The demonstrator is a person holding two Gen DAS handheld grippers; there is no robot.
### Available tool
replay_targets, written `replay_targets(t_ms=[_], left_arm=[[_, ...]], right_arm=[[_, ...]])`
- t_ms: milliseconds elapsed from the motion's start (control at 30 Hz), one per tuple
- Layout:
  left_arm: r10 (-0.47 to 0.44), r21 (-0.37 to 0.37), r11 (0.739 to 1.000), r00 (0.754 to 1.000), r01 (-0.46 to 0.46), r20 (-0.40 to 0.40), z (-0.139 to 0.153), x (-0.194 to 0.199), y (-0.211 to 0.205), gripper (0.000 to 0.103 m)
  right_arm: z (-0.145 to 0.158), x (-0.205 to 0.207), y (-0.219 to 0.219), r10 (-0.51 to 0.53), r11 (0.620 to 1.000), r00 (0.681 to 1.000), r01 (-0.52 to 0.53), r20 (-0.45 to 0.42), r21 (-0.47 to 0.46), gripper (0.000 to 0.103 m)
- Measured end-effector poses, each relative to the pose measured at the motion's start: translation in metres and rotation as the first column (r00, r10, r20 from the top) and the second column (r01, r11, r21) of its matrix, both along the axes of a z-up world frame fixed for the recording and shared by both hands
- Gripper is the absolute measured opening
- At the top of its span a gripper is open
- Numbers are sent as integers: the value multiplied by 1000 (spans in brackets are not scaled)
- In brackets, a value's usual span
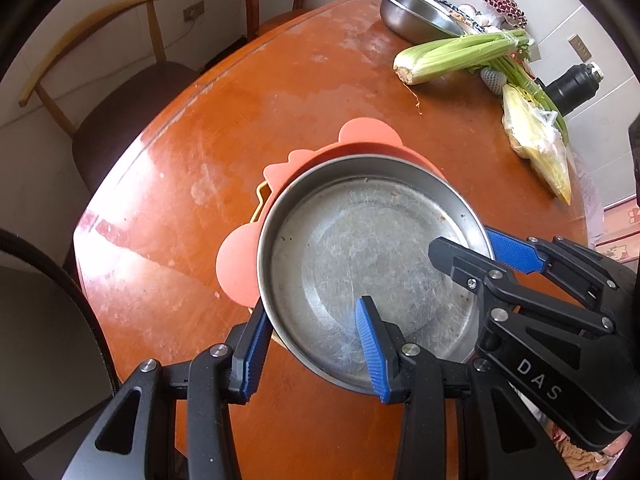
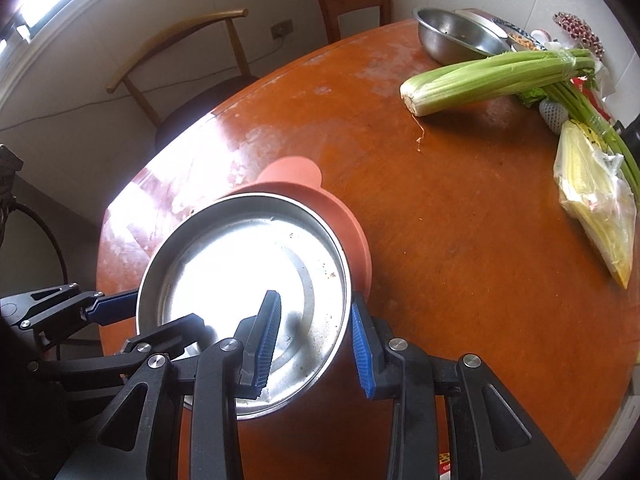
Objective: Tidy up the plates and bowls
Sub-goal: 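Carry the grey pan with the left tool over the pink plate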
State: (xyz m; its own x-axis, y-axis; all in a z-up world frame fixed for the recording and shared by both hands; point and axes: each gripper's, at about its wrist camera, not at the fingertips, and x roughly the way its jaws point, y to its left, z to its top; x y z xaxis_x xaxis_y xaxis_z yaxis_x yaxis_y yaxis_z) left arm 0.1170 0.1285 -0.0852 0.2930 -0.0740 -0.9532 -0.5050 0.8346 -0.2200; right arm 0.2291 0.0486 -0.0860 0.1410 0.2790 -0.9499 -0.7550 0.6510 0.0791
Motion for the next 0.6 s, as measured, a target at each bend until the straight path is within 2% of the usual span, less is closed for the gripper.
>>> replay_targets(t_ms=[600], left_arm=[[-3,21,1000,1000,3,-19,-4,11,-1,42]], right_arm=[[-8,8,-1,-31,999,999,31,-25,8,36]])
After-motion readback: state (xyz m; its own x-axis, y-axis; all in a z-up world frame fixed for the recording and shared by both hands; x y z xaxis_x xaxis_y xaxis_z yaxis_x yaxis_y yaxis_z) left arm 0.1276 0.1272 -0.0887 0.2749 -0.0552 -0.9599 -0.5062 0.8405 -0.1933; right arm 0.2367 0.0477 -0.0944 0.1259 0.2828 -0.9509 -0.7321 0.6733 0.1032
